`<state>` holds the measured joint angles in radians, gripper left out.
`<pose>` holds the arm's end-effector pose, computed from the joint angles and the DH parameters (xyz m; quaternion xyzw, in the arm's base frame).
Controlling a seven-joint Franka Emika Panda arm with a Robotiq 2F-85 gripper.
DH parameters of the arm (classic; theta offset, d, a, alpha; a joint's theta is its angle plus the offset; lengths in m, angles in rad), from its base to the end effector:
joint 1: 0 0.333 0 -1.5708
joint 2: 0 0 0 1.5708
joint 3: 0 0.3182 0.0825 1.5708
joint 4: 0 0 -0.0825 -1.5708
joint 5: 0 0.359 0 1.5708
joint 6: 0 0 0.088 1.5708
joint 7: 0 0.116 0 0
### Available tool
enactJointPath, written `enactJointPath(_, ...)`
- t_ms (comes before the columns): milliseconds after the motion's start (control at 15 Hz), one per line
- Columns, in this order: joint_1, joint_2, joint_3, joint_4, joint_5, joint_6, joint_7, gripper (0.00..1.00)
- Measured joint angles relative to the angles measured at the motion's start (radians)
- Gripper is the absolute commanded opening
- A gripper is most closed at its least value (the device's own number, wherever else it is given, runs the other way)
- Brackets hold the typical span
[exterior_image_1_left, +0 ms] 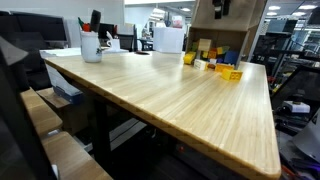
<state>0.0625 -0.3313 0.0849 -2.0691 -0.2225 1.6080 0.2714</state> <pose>0.4136 0.0406 0.5589 0.9887 -0.0532 -0.0382 0.1348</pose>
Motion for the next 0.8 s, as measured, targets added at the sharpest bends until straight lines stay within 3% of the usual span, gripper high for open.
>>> enactJointPath(400, -0.055, -0.007, -0.004, -0.001, -0.025, 0.087, 0.14, 1.0)
enactJointPath(467, -0.062, -0.007, -0.004, -0.003, -0.035, 0.095, 0.16, 0.94)
enactJointPath(533, -0.068, -0.007, -0.004, -0.006, -0.046, 0.102, 0.183, 0.74)
enactJointPath(800, -0.086, -0.003, -0.004, -0.014, -0.07, 0.113, 0.239, 0.51)
